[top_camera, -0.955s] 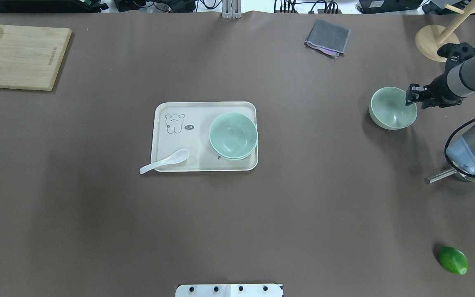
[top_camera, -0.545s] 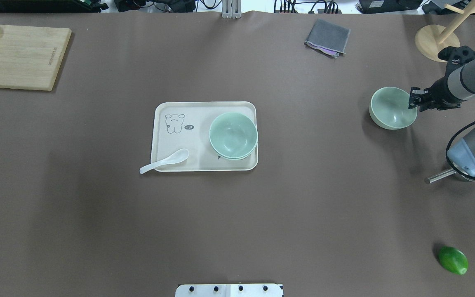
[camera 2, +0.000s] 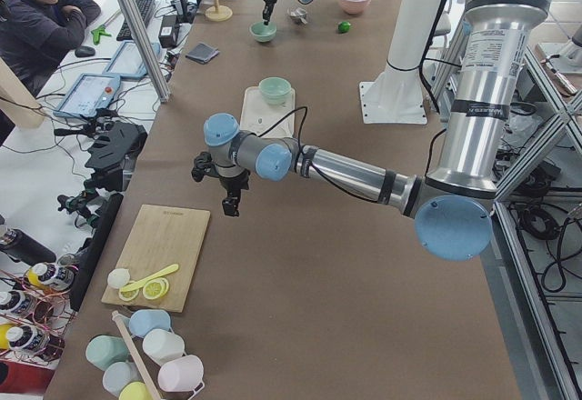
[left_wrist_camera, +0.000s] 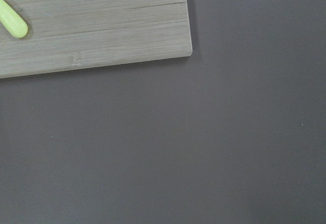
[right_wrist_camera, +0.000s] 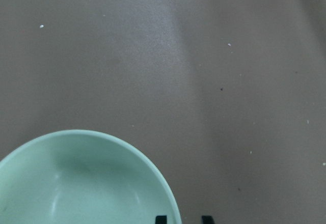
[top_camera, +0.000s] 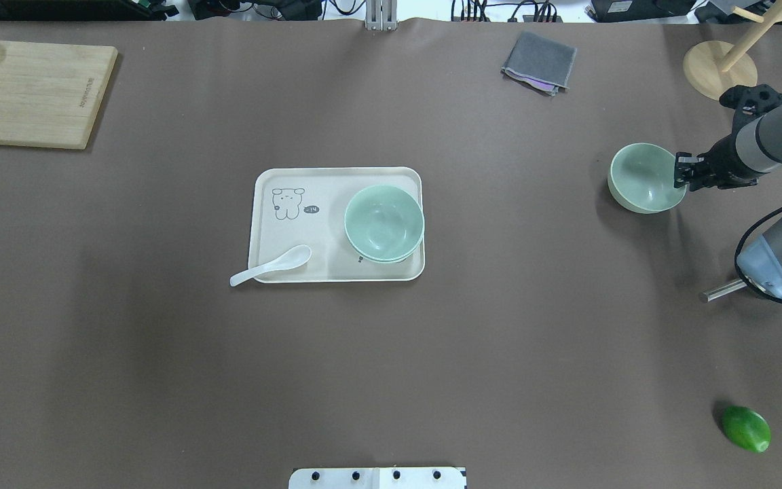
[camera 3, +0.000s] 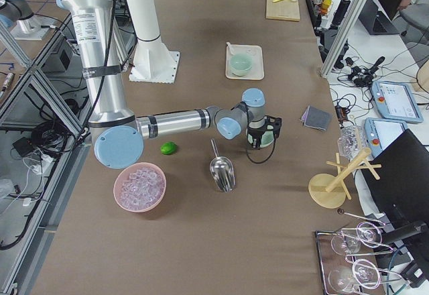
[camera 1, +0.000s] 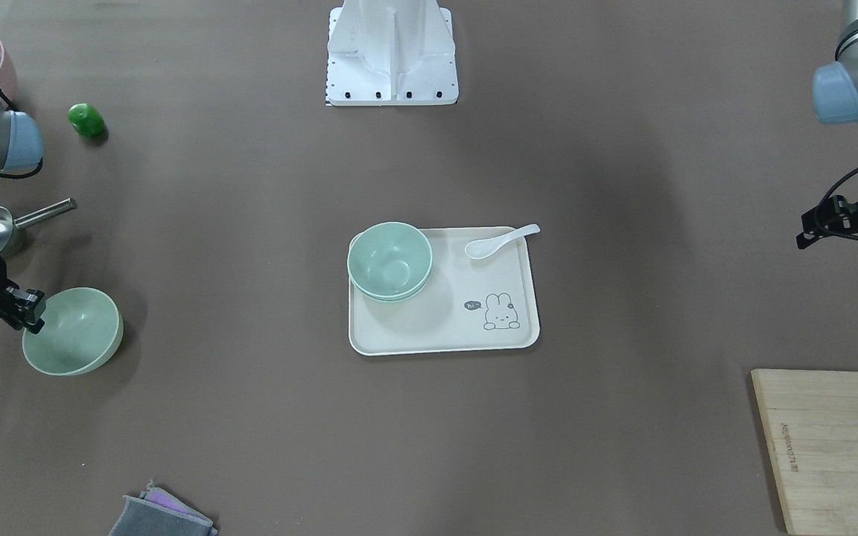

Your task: Stack green bowls together

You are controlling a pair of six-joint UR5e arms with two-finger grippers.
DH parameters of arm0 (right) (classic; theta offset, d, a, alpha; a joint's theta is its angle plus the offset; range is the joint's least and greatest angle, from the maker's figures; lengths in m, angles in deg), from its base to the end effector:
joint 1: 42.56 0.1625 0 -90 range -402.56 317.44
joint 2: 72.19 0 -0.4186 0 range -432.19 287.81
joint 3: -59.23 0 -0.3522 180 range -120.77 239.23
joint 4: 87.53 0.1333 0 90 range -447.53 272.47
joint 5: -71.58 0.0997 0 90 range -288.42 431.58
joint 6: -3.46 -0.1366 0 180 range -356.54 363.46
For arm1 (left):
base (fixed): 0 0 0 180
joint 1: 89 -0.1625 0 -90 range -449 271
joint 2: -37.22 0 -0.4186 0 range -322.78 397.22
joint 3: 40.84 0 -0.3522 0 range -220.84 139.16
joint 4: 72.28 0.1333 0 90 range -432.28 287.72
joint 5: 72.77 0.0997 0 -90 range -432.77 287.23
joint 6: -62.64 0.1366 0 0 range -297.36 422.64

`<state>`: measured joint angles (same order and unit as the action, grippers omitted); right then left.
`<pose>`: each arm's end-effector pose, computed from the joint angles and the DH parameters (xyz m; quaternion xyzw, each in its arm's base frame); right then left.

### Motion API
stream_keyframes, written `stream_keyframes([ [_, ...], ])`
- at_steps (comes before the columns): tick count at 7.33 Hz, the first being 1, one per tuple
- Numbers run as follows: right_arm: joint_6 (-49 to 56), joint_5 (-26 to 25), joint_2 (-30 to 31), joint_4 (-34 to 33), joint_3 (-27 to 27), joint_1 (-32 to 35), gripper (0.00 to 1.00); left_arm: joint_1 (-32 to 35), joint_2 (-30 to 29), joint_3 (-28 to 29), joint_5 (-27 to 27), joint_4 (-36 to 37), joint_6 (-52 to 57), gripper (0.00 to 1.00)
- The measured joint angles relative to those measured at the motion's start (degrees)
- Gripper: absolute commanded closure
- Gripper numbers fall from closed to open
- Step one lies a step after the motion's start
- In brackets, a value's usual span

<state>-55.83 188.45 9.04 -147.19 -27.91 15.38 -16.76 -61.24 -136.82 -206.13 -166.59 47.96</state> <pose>-0.2401 -0.5182 0.5793 0.0535 -0.3707 0.1473 0.9154 0.1237 -0.5158 0.5507 0.0435 0.3923 0.0848 0.9149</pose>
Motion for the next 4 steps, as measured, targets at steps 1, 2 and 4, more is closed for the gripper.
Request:
stream_keyframes([
  [1,-0.02,-0.02,0.03,-0.03,0.0,-0.2,1.0,0.0,0.02,0.0,-0.01,0.0,0.0,0.01],
  [2,-0.01,0.03,0.05,-0.08,-0.05,-0.31,1.0,-0.03,0.01,0.0,0.03,0.0,0.0,0.01],
  [4,0.05,0.53,-0.31,-0.23,-0.39,-0.36,1.0,-0.13,-0.07,0.04,0.87,0.0,0.0,0.01],
])
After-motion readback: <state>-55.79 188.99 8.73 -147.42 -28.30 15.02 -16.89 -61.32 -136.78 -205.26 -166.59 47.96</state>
